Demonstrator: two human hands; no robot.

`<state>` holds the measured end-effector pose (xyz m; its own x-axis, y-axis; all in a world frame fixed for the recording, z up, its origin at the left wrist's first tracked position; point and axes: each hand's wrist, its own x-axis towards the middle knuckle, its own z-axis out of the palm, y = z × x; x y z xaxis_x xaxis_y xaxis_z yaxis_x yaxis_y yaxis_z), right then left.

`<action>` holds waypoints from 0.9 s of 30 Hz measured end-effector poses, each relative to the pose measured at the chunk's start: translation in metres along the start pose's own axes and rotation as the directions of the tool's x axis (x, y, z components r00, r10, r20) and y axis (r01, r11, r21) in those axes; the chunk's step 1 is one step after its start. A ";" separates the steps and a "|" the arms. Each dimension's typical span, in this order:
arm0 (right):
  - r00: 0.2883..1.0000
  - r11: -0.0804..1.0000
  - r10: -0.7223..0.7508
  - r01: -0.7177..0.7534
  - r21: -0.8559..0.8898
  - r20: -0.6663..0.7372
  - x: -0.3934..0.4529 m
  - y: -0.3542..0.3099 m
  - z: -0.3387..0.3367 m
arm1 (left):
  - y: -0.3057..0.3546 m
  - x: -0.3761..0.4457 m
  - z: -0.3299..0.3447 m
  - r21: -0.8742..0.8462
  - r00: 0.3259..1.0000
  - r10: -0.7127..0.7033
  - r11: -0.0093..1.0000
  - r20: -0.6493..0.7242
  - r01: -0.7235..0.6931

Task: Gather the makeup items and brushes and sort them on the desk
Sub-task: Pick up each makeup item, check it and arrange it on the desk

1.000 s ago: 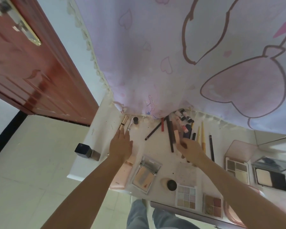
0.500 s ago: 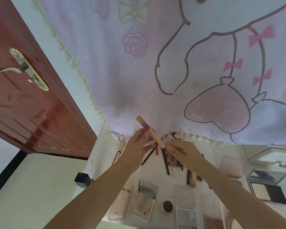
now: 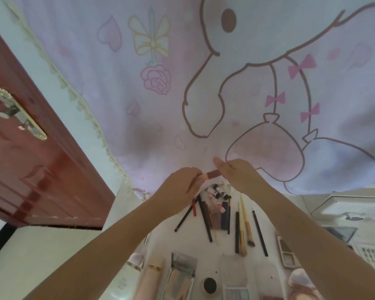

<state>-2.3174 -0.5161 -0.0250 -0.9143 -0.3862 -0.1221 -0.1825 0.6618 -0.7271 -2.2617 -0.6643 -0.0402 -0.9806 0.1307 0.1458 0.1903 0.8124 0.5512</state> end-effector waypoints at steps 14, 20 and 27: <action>0.829 0.820 -0.558 0.559 -0.123 0.045 -0.019 0.010 -0.020 | 0.008 -0.013 -0.021 -0.425 0.937 -0.044 0.883 0.346 0.199; 0.790 0.786 -0.612 0.612 0.087 -0.030 -0.013 0.008 -0.022 | 0.008 -0.009 -0.027 -0.317 0.968 -0.062 0.938 0.241 0.139; 0.945 0.948 -0.296 0.308 -0.077 0.137 -0.009 -0.005 -0.029 | 0.000 -0.009 -0.026 0.043 0.998 0.014 0.999 -0.062 -0.011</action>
<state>-2.3183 -0.4971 -0.0010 -0.7609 -0.6488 0.0074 -0.4824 0.5581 -0.6752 -2.2514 -0.6805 -0.0199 -0.9732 0.1068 0.2037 0.1991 0.8347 0.5135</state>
